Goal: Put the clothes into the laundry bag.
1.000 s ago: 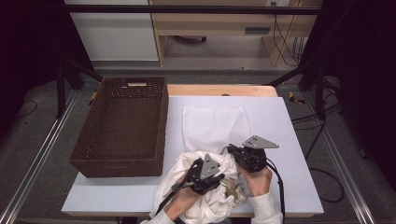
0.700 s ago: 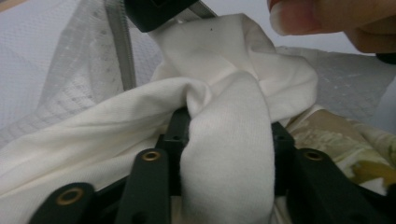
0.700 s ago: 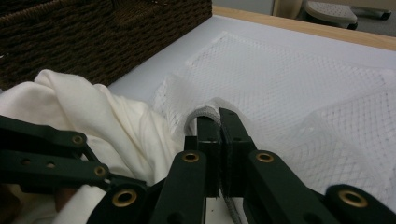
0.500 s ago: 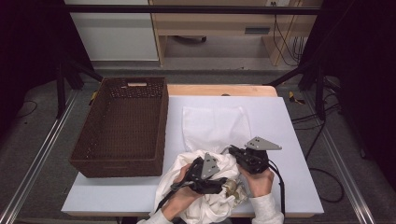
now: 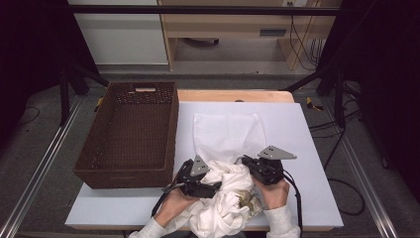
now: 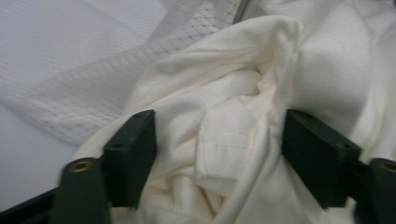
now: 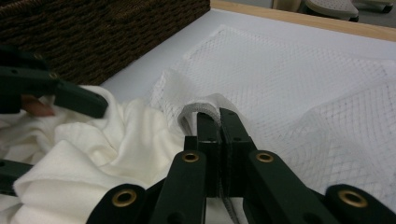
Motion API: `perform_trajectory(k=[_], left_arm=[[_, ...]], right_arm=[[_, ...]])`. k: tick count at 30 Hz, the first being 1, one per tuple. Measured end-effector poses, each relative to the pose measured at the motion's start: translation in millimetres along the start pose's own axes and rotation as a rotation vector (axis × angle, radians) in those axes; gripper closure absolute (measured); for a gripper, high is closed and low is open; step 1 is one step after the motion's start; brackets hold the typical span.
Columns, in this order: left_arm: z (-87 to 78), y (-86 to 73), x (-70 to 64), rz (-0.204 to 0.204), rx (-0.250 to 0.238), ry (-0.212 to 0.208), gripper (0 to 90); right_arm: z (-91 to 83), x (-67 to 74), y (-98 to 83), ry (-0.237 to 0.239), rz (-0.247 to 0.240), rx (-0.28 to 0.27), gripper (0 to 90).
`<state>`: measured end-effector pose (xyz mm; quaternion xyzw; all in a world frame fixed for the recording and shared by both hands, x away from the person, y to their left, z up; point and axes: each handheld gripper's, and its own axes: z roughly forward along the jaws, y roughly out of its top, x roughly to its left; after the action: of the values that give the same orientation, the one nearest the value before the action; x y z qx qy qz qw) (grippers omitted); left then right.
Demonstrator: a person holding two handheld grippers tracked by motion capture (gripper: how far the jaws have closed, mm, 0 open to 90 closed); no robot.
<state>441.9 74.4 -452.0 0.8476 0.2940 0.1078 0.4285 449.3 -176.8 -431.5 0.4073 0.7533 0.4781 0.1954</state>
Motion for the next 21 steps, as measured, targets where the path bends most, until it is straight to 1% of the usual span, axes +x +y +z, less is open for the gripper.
perform_trajectory(k=[1,2,3,4,5,6,7,8,9,12,13,14,15,16,17,18,19,20,21], left_arm=[[0.9,-0.3,-0.5,0.006,0.006,-0.009,38.5],[0.9,-0.3,-0.5,0.006,0.006,-0.009,45.9],[2.0,-0.6,-3.6,0.023,0.018,0.003,53.3],[1.4,-0.8,-4.8,0.03,0.014,0.009,59.9],[0.8,-1.2,-6.2,0.029,0.005,0.011,68.5],[-0.4,-1.5,-7.5,0.029,0.0,0.019,72.3],[-0.4,-1.5,-7.5,0.029,0.0,0.019,74.4],[-5.2,-1.4,-11.4,0.046,-0.028,0.024,75.8],[-9.2,-0.6,-13.6,0.046,-0.05,0.015,76.6],[-23.2,5.5,-23.6,0.042,-0.142,-0.036,78.4],[-26.3,8.7,-28.2,0.046,-0.162,-0.054,79.4],[-27.5,12.0,-34.1,0.061,-0.173,-0.06,80.6],[-26.8,15.2,-40.4,0.081,-0.174,-0.054,81.5],[-26.8,15.2,-40.4,0.081,-0.174,-0.054,81.8],[-21.5,20.9,-50.6,0.114,-0.165,-0.036,82.0],[-17.0,23.3,-53.9,0.133,-0.155,-0.027,82.1],[-11.3,25.1,-56.5,0.141,-0.142,-0.018,82.1],[-11.3,25.1,-56.5,0.141,-0.142,-0.018,82.3],[1.6,27.6,-59.8,0.159,-0.108,-0.006,82.5]], right_arm=[[0.5,0.1,0.0,0.002,0.001,0.0,88.4],[0.5,0.1,0.0,0.002,0.001,0.0,88.4],[1.3,0.7,-0.2,0.001,0.004,0.0,88.4],[1.7,1.0,-0.3,0.002,0.004,-0.001,88.4],[1.8,1.6,-0.5,0.001,0.004,0.001,88.4],[2.1,1.9,-0.6,-0.002,0.002,0.001,88.4],[2.1,2.4,-0.7,-0.003,0.005,0.001,88.4],[2.3,2.3,-0.8,-0.004,0.005,-0.001,88.4],[2.4,2.1,-0.9,-0.005,0.006,-0.002,88.4],[5.4,2.9,-2.3,-0.002,0.014,-0.001,88.5],[6.9,3.5,-3.0,-0.002,0.015,0.004,88.5],[8.9,4.0,-3.8,-0.001,0.018,0.007,88.5],[10.6,4.2,-4.6,0.0,0.018,0.011,88.5],[10.6,4.2,-4.6,0.0,0.018,0.011,88.5],[11.6,4.7,-5.3,-0.009,0.015,0.013,88.5],[11.1,4.3,-5.3,-0.01,0.015,0.008,88.5],[10.6,3.8,-5.1,-0.014,0.016,0.002,88.5],[10.6,3.8,-5.1,-0.014,0.016,0.002,88.5],[9.4,2.7,-5.7,-0.015,0.023,-0.008,88.6]])
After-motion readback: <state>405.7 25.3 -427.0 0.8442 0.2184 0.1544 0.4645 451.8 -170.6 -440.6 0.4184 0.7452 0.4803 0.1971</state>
